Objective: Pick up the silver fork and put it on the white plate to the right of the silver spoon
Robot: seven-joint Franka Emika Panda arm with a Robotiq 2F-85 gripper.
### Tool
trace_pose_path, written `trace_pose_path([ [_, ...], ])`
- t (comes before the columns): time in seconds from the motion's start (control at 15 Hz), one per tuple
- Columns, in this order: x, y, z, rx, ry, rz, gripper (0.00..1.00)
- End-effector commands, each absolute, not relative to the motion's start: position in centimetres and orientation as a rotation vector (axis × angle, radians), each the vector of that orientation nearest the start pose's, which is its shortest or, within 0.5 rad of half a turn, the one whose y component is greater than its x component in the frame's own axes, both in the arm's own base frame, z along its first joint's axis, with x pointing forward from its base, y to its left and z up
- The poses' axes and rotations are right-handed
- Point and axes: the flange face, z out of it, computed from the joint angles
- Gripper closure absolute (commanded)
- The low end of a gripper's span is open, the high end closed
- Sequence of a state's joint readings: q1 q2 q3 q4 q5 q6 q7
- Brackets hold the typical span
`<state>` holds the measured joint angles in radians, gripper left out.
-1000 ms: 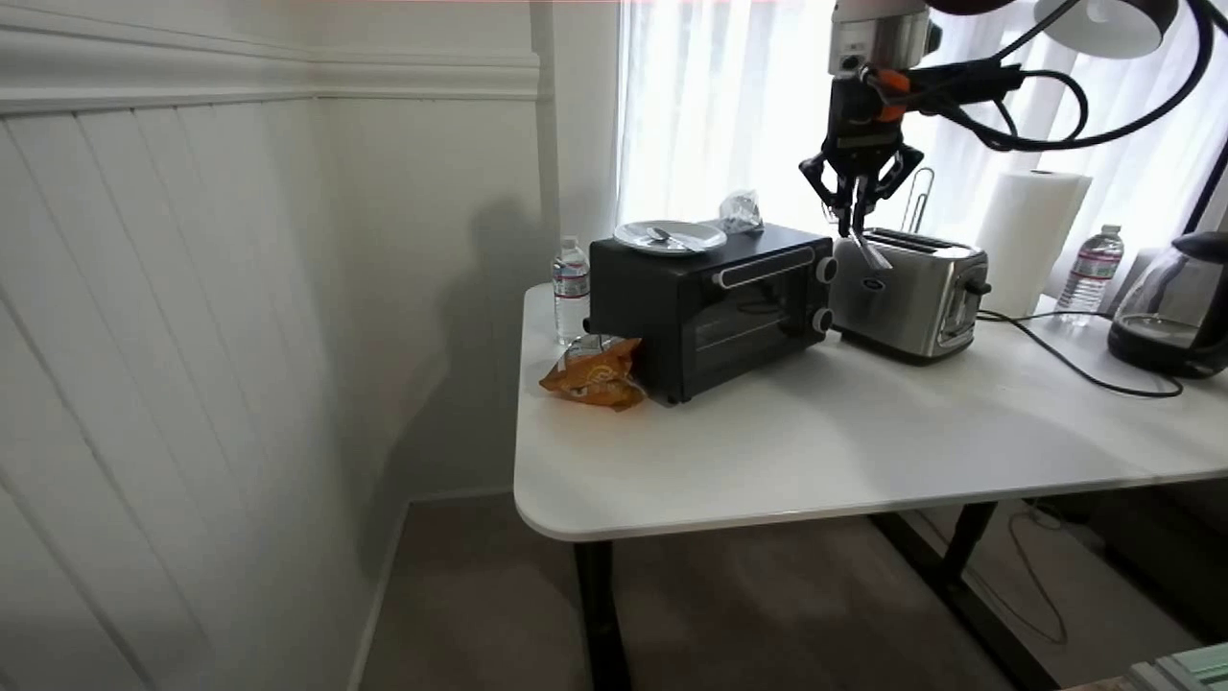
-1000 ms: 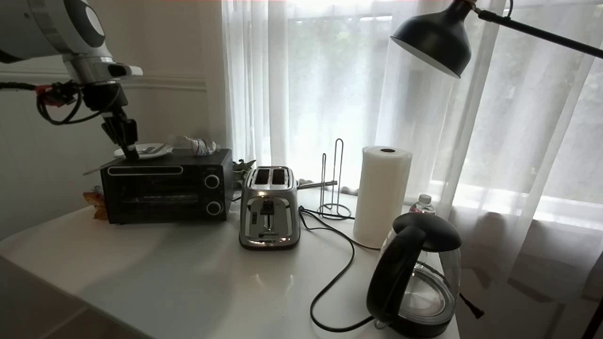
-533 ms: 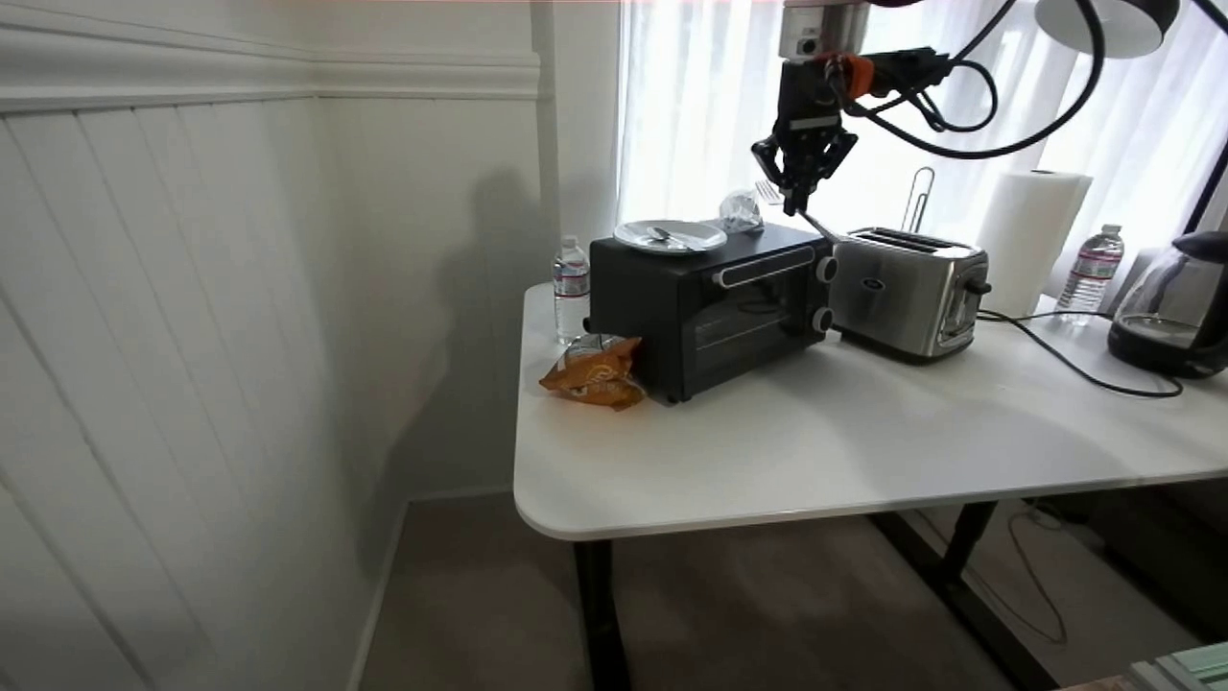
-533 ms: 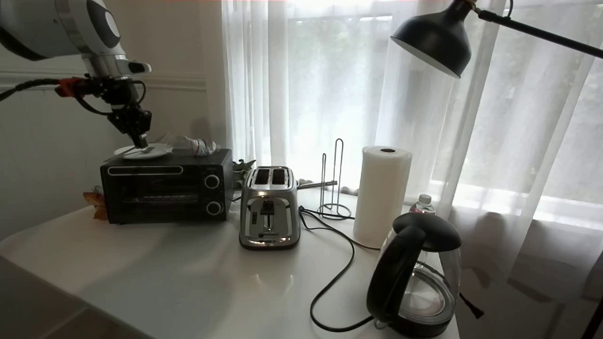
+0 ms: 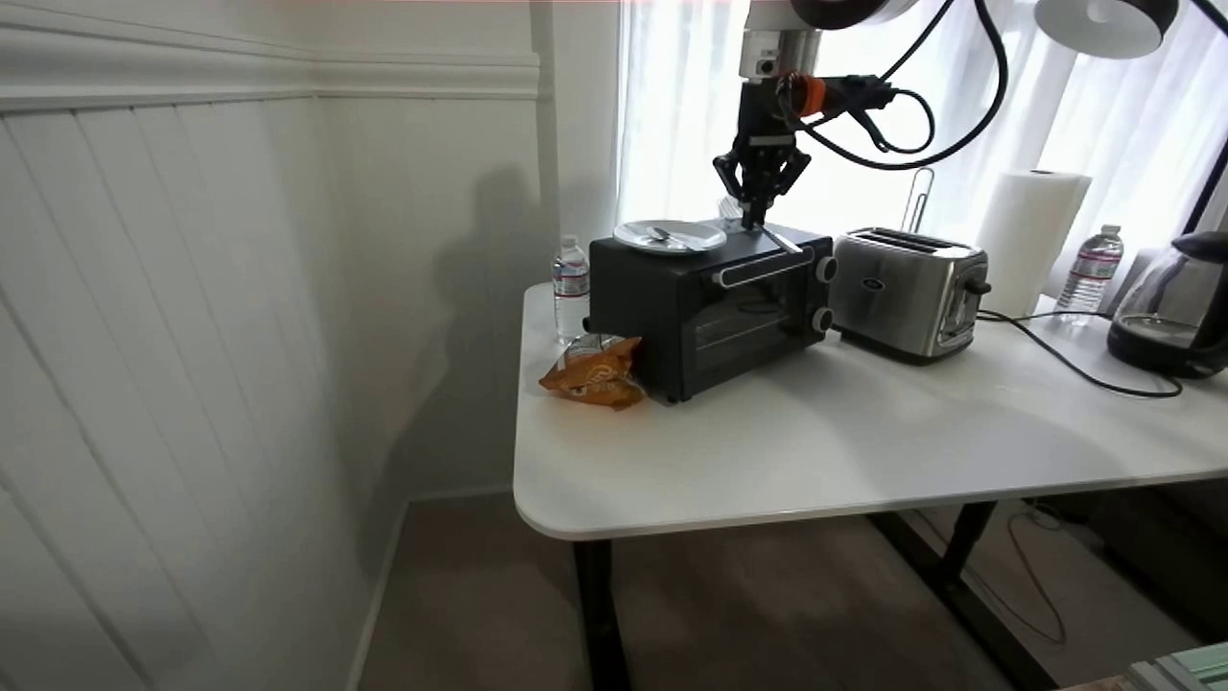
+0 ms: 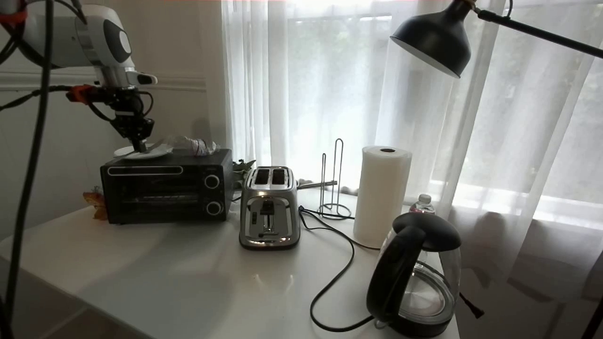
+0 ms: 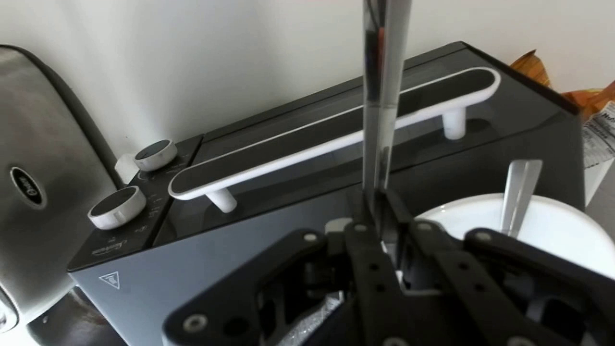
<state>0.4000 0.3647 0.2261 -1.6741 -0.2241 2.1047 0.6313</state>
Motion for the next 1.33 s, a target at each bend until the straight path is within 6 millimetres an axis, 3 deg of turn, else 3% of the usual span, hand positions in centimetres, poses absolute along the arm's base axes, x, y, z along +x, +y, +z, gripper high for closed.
trace_pose_path([
  [0.0, 55.4, 36.8, 40.5, -3.182, -0.132, -0.21, 0.89],
  [0.33, 55.4, 36.8, 40.5, -3.182, -0.132, -0.21, 0.89],
  [0.4, 55.4, 36.8, 40.5, -3.182, -0.132, -0.21, 0.97],
  [0.87, 55.7, 39.3, 41.4, -3.165, -0.226, -0.177, 0.97],
  [1.27, 57.8, 41.1, 41.0, -3.173, -0.313, -0.111, 0.97],
])
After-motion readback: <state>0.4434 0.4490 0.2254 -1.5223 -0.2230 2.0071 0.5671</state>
